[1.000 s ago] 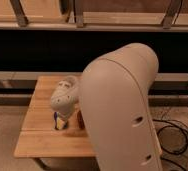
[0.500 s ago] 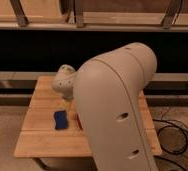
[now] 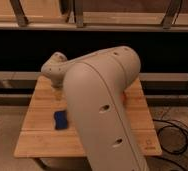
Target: Pick up the ceramic cup
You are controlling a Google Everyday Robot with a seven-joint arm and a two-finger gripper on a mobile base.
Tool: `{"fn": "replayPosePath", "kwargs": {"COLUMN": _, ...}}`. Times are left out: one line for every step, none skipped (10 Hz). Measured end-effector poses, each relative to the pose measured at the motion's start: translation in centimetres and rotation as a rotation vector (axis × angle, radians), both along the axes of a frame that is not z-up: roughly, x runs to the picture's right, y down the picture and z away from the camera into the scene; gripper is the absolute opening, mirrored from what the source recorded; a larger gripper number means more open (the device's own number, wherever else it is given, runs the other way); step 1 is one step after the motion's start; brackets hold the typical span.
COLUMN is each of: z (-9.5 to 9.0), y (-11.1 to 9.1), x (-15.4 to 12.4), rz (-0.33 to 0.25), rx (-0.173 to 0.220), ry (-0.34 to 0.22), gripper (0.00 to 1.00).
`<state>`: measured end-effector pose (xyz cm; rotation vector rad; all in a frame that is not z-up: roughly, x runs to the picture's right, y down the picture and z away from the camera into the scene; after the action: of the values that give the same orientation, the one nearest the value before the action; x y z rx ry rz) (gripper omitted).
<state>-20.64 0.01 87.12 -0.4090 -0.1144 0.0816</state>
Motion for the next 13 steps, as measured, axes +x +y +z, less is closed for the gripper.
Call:
{"fn": "replayPosePath", "kwargs": {"z": 0.1, "y": 0.1, "x": -0.5, "rz": -0.035, "rx": -0.009, "ry": 0.000, "gripper": 0.80}}
{"fn": "replayPosePath", "kwargs": {"z": 0.5, "y": 0.4, "x": -0.2, "rz": -0.059, "rx": -0.022, "ry": 0.012, "gripper": 0.80}}
{"fn": "replayPosePath", "kwargs": {"z": 0.9, "y": 0.5, "x": 0.7, "rz": -0.070, "rx": -0.034, "ry": 0.031, "gripper": 0.80}}
{"fn": "replayPosePath", "kwargs": {"z": 1.2, "y": 0.6, "x": 1.6, "rz": -0.075, "rx": -0.043, "ry": 0.050, "gripper": 0.80}}
{"fn": "replayPosePath", "kwargs": {"z": 1.4, "y": 0.3, "x": 2.8, "rz": -0.079, "rx": -0.046, "ry": 0.075, "gripper": 0.80}}
{"fn": "replayPosePath", "kwargs": {"z": 1.5, "y": 0.1, "x": 3.5, "rz": -0.079, "rx": -0.048, "ry": 0.091, "gripper": 0.80}}
{"fn": "replayPosePath", "kwargs": {"z": 1.6, "y": 0.1, "x": 3.7, "rz": -0.077, "rx": -0.054, "ry": 0.099, "gripper": 0.80}}
{"fn": "replayPosePath", "kwargs": {"z": 1.8, "y": 0.2, "x": 4.2, "rz": -0.066, "rx": -0.064, "ry": 0.107, "gripper": 0.80}}
{"fn": "replayPosePath", "kwargs": {"z": 2.3, "y": 0.8, "x": 4.9, "rz": -0.046, "rx": -0.087, "ry": 0.107, "gripper": 0.80}}
{"fn": "replayPosePath", "kwargs": {"z": 2.8, "y": 1.4, "x": 5.3, "rz": -0.020, "rx": -0.111, "ry": 0.098, "gripper": 0.80}}
{"fn": "replayPosePath", "kwargs": {"z": 3.4, "y": 1.9, "x": 5.9, "rz": 0.008, "rx": -0.137, "ry": 0.087, "gripper": 0.77}}
{"fn": "replayPosePath", "kwargs": {"z": 4.0, "y": 2.4, "x": 6.3, "rz": 0.035, "rx": -0.163, "ry": 0.079, "gripper": 0.70}}
{"fn": "replayPosePath", "kwargs": {"z": 4.5, "y": 2.6, "x": 7.1, "rz": 0.061, "rx": -0.182, "ry": 0.080, "gripper": 0.58}}
